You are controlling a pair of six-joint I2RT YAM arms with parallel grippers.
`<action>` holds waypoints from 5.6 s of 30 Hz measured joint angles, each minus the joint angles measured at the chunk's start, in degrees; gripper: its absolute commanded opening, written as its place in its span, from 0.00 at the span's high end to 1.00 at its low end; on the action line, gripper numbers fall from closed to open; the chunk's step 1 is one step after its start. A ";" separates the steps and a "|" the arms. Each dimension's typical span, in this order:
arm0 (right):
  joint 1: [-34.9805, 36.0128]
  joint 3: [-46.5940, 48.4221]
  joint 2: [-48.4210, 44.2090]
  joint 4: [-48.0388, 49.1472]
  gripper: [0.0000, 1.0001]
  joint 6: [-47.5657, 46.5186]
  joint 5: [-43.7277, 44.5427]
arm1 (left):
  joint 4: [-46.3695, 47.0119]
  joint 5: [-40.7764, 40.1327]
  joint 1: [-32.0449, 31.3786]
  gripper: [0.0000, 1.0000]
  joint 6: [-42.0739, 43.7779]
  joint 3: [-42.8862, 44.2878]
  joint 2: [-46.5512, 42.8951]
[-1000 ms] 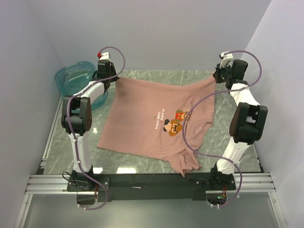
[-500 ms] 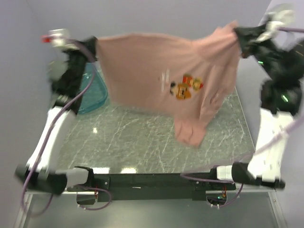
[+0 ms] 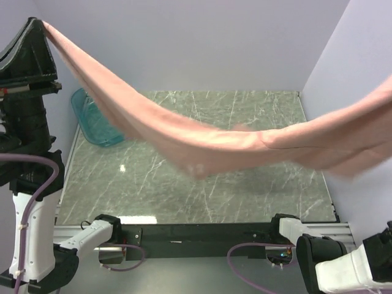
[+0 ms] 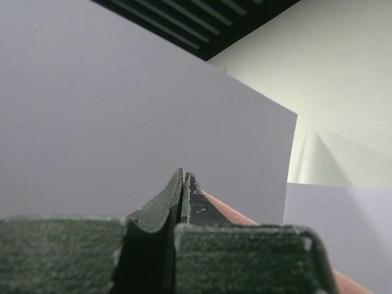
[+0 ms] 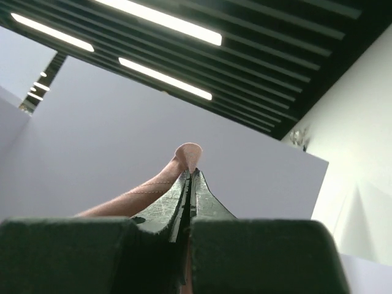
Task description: Fold and stack the t-shirts
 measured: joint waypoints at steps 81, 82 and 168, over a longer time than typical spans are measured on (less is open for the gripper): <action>1.97 -74.75 37.16 22.64 1.00 -12.02 10.95 | -13.88 -11.74 2.62 1.00 1.90 12.09 82.73; 1.97 -75.43 36.89 22.49 1.00 -12.02 10.84 | -13.77 -11.41 2.67 1.00 1.90 11.50 82.73; 1.92 -93.39 26.25 15.65 1.00 -20.59 7.02 | -8.00 3.26 5.07 0.44 2.71 -10.12 60.39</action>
